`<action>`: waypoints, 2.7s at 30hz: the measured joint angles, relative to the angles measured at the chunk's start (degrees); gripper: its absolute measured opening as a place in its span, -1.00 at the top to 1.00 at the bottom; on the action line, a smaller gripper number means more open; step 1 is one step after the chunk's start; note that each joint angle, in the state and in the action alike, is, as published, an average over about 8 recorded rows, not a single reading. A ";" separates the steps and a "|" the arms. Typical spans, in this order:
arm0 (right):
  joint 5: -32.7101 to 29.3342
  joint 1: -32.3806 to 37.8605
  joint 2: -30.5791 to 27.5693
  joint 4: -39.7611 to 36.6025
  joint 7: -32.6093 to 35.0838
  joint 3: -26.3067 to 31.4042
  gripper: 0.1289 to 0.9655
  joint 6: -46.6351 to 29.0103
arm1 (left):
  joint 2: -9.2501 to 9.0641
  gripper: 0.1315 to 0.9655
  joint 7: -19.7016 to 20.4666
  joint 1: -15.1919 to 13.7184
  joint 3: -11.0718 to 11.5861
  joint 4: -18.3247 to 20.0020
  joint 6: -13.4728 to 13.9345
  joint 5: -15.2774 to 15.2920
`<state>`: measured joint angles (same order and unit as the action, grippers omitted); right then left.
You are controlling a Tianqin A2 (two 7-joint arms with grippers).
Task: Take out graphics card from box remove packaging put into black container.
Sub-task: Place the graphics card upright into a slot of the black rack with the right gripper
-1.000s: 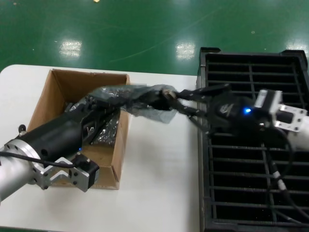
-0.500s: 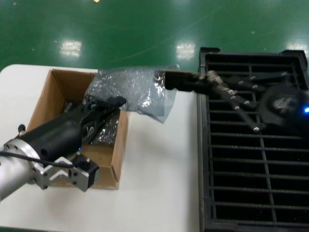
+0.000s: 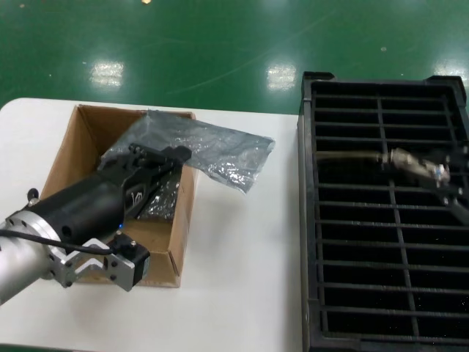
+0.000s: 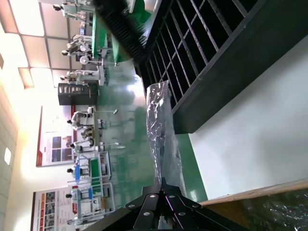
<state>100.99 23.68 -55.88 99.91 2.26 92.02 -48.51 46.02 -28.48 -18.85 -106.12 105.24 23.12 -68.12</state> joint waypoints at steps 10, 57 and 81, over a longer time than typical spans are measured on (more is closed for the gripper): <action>-14.36 6.33 -4.76 5.93 -13.58 7.53 0.86 -4.30 | 0.00 0.98 0.00 0.00 0.00 0.00 0.00 0.00; -35.57 30.19 3.82 11.40 -35.81 22.05 0.86 -32.65 | 0.00 0.98 0.00 0.00 0.00 0.00 0.00 0.00; -34.76 35.79 8.03 11.35 -51.36 29.40 0.86 -41.05 | 0.00 0.98 0.00 0.00 0.00 0.00 0.00 0.00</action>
<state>66.23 59.47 -47.85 111.26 -49.10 121.41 -89.57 46.02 -28.48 -18.85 -106.12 105.24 23.12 -68.12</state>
